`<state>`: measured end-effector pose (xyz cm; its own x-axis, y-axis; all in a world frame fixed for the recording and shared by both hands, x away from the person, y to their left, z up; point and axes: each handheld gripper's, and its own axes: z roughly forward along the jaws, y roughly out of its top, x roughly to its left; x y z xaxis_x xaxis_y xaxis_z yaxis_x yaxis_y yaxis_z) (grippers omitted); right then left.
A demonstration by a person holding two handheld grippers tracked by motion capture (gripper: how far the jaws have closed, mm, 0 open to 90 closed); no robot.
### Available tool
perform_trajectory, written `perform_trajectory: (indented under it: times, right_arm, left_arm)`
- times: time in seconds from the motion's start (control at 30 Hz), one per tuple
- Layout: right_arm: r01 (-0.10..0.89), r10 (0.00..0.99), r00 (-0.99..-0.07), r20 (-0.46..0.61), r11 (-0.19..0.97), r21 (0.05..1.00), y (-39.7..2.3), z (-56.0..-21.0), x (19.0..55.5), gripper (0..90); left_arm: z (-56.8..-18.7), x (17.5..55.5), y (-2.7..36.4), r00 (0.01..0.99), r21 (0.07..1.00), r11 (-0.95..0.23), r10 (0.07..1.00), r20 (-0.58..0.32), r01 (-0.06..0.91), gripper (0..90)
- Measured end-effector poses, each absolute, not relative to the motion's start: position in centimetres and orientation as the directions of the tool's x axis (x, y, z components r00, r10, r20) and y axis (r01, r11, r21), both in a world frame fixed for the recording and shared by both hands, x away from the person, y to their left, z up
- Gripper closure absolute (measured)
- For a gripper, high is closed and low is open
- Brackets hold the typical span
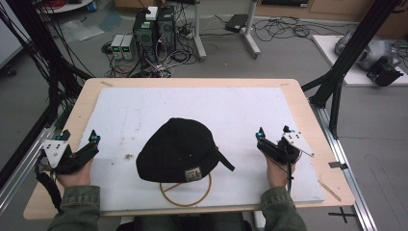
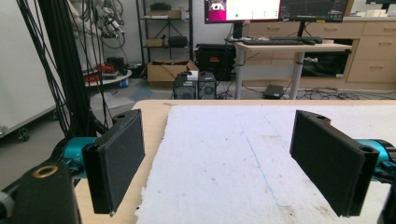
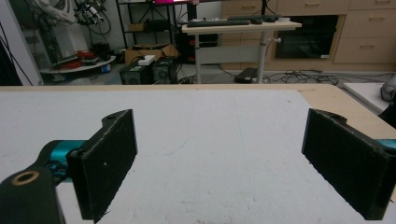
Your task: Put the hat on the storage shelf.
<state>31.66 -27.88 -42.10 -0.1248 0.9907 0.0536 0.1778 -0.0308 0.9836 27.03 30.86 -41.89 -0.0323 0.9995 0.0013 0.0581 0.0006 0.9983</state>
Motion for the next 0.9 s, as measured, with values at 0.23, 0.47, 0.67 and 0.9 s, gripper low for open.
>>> perform_trajectory:
  times: [0.23, 0.47, 0.67, 0.9]
  right_arm:
    - [0.180, 0.991, -0.128, 0.050, -0.026, 0.983, -27.94, -42.15, 31.77, 9.4]
    - [0.184, 0.990, -0.130, 0.050, -0.025, 0.983, -27.97, -42.19, 31.84, 9.4]
    - [0.188, 0.989, -0.136, 0.058, -0.032, 0.982, -27.93, -42.18, 31.79, 9.4]
    - [0.204, 0.989, -0.133, 0.058, -0.030, 0.978, -27.95, -42.22, 31.85, 9.4]
  left_arm:
    - [-41.93, 27.08, 30.85, -0.027, 0.998, 0.008, 1.000, -0.006, 0.064, 18.1]
    - [-41.94, 27.11, 30.89, -0.022, 0.997, 0.019, 1.000, -0.017, 0.071, 18.2]
    - [-41.86, 27.11, 30.82, -0.008, 0.997, 0.029, 1.000, -0.028, 0.075, 18.1]
    - [-41.89, 27.18, 30.36, 0.042, 0.993, 0.022, 0.999, -0.027, 0.116, 18.0]
